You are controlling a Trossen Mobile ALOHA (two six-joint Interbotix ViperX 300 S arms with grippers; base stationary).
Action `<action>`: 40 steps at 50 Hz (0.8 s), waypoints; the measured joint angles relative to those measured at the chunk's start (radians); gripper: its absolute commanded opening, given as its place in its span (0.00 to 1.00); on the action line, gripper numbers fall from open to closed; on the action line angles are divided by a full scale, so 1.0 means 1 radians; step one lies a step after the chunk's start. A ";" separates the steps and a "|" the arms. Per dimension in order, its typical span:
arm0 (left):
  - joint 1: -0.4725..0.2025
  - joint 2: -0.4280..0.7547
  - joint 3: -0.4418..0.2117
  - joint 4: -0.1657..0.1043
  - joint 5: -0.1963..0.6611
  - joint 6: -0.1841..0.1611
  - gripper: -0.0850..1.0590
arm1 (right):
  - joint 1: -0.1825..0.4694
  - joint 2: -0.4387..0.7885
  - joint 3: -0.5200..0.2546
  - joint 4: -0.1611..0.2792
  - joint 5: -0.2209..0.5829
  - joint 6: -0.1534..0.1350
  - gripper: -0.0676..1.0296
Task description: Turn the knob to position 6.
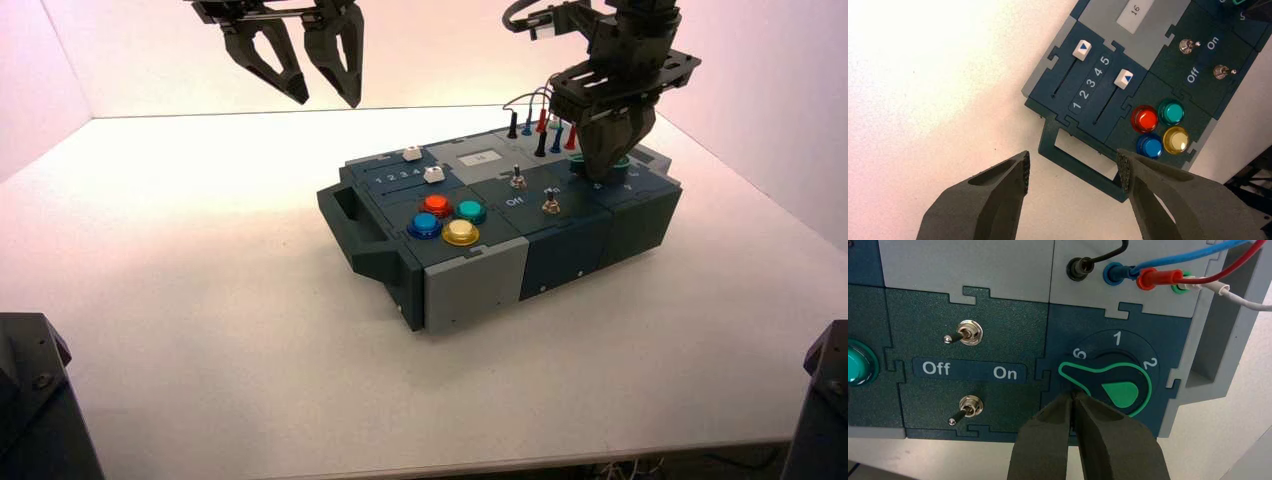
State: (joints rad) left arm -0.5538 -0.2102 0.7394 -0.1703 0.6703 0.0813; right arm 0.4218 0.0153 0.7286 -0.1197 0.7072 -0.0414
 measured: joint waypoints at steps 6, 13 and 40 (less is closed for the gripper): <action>0.000 -0.002 0.000 0.000 0.000 0.000 0.85 | 0.003 0.000 -0.002 0.000 -0.003 0.000 0.04; 0.000 -0.002 0.000 0.000 0.000 0.000 0.85 | 0.009 -0.002 -0.002 0.000 -0.005 0.000 0.04; 0.000 -0.002 0.000 -0.002 0.003 0.000 0.85 | 0.014 -0.029 0.000 0.000 -0.018 0.000 0.04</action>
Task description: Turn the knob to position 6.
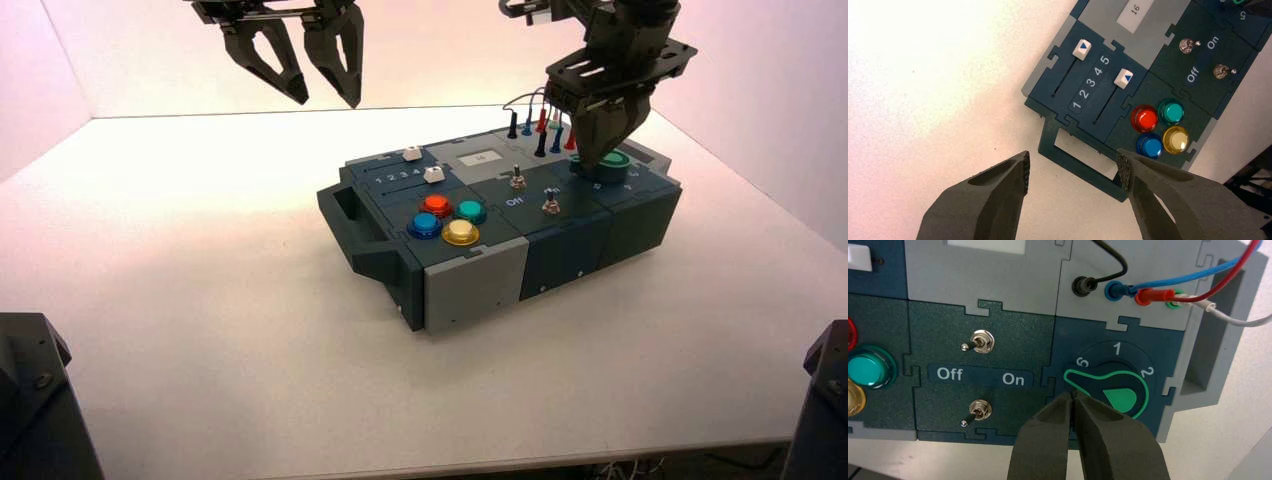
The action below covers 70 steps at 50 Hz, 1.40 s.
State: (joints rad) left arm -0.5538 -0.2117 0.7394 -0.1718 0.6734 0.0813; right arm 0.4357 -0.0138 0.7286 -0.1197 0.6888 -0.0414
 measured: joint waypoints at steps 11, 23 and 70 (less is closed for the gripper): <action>0.000 0.002 0.000 0.000 0.003 -0.002 0.85 | 0.000 0.000 -0.002 0.000 -0.002 -0.002 0.04; 0.000 0.002 0.000 0.000 0.003 -0.002 0.85 | 0.000 0.005 -0.002 0.000 -0.012 -0.002 0.04; 0.000 -0.012 0.009 0.002 0.005 -0.002 0.85 | 0.000 0.037 -0.003 0.000 -0.026 -0.002 0.04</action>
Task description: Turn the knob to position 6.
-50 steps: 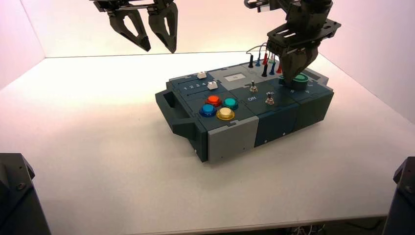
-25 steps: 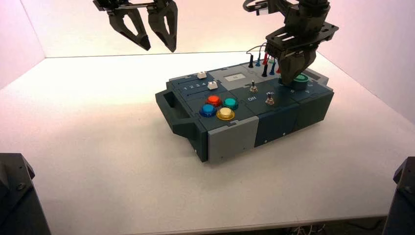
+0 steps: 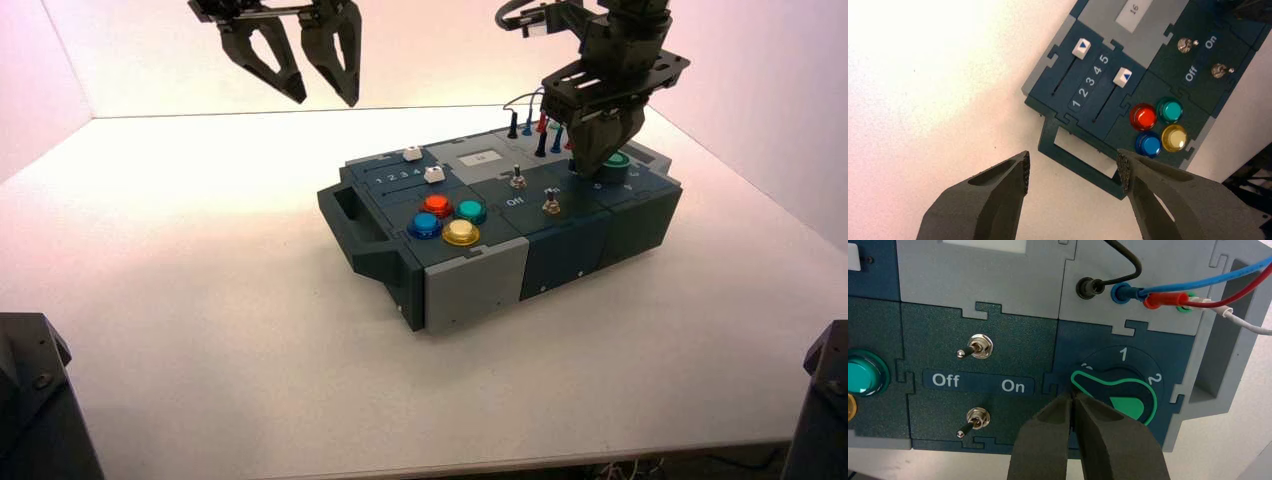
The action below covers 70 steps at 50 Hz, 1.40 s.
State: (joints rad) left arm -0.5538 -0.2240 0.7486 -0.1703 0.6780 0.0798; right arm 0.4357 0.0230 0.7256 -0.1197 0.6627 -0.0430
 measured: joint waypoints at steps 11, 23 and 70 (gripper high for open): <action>0.000 -0.009 0.008 -0.002 0.000 -0.002 0.85 | 0.000 0.000 -0.011 0.000 -0.002 0.000 0.04; 0.000 -0.020 0.012 -0.002 0.000 -0.002 0.85 | 0.000 0.002 -0.014 0.000 -0.002 0.000 0.04; 0.000 -0.020 0.018 -0.002 0.015 -0.005 0.85 | 0.086 -0.020 -0.014 -0.002 0.048 0.002 0.52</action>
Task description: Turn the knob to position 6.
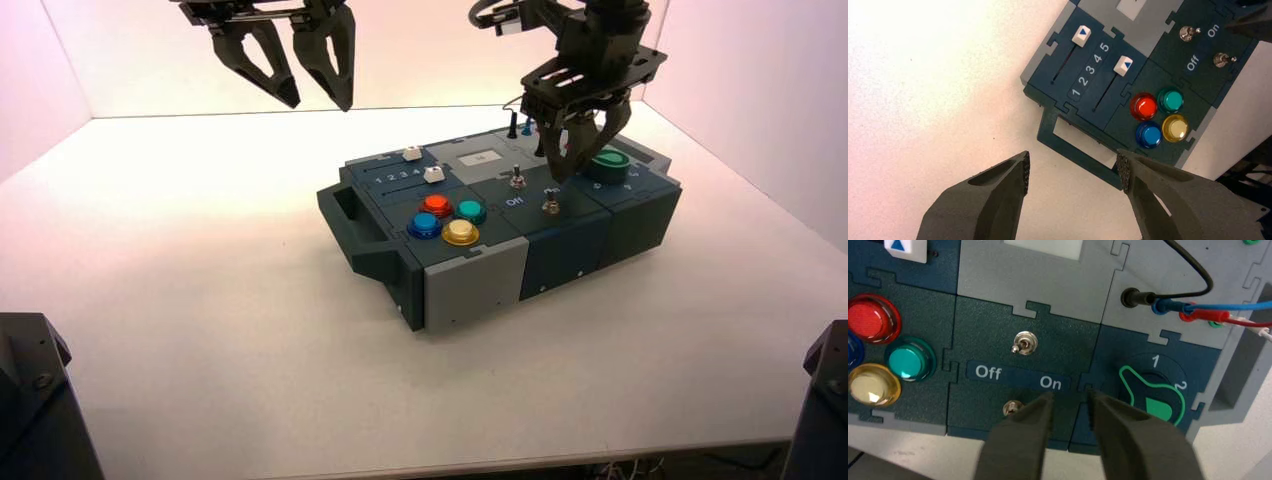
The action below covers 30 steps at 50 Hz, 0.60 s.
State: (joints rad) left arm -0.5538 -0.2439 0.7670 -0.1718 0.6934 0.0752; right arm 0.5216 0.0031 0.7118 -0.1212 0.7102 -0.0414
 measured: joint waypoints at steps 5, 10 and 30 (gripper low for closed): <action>0.000 0.000 0.002 0.000 0.000 0.000 0.85 | 0.000 -0.020 0.000 0.000 0.017 0.000 0.52; 0.000 0.000 0.000 0.000 0.000 0.000 0.85 | 0.000 -0.048 0.006 0.000 0.034 0.000 0.54; 0.000 0.000 0.002 0.002 0.000 -0.002 0.85 | -0.006 -0.224 0.046 -0.006 0.121 -0.002 0.59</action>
State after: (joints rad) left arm -0.5538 -0.2439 0.7685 -0.1703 0.6934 0.0736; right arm 0.5154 -0.2209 0.7578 -0.1273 0.8314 -0.0430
